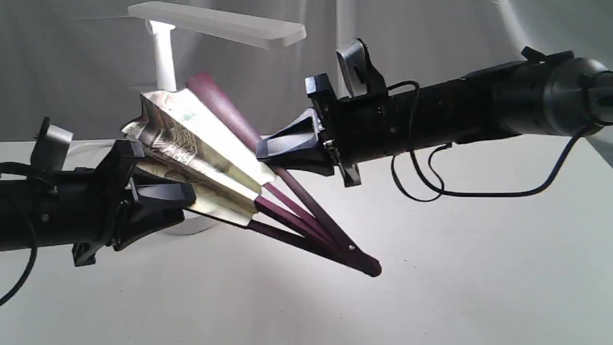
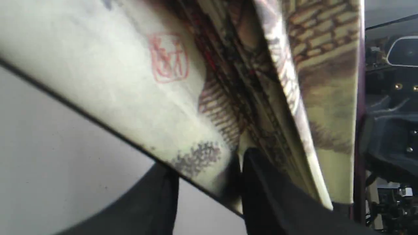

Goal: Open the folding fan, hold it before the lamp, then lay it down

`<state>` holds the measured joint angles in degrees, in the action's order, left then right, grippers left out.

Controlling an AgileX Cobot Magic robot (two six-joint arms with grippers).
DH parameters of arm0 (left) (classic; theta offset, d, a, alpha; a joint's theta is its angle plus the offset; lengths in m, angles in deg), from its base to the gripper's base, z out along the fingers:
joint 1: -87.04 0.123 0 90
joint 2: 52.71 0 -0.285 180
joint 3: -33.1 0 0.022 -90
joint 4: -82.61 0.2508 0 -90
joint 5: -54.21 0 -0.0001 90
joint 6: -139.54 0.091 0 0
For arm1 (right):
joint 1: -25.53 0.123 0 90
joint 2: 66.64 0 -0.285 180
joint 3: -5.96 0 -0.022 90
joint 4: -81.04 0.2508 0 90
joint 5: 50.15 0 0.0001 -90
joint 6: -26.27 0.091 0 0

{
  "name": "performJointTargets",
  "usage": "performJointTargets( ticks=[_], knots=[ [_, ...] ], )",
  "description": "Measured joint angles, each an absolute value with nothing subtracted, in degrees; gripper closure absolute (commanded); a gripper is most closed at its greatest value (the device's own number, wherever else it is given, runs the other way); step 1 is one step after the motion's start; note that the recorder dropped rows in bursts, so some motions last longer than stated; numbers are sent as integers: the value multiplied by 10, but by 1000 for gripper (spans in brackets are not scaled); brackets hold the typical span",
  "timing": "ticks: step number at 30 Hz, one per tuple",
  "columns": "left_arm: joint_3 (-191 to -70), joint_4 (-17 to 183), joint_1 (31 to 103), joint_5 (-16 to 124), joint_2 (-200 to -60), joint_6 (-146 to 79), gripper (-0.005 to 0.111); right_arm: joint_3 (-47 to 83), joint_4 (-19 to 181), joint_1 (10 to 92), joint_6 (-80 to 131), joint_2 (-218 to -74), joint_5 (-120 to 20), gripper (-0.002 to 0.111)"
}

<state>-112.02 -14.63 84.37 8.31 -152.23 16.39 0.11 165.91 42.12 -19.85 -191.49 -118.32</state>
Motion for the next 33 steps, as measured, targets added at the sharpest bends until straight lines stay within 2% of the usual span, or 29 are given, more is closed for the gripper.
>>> performJointTargets(
  ticks=[5,11,14,16,23,26,29,32,33],
  knots=[
    [-1120,-154,844,78,-1522,174,76,1,1660,421,-197,-1915,-1185,108],
    [-1120,-154,844,64,-1522,179,51,1,1650,421,-184,-1915,-1185,108],
    [-1120,-154,844,55,-1522,180,48,1,1644,421,-173,-1915,-1187,108],
    [-1120,-154,844,57,-1522,180,51,1,1651,421,-171,-1915,-1189,108],
    [-1120,-154,844,61,-1522,181,81,1,1678,421,-169,-1915,-1189,108],
    [-1120,-156,844,54,-1522,182,80,1,1678,421,-168,-1915,-1190,108],
    [-1120,-156,844,49,-1522,182,65,1,1678,421,-150,-1915,-1193,108],
    [-1120,-155,844,34,-1522,181,38,1,1681,421,-129,-1915,-1193,108],
    [-1120,-155,844,28,-1522,180,32,1,1681,421,-126,-1915,-1193,108]
  ],
)
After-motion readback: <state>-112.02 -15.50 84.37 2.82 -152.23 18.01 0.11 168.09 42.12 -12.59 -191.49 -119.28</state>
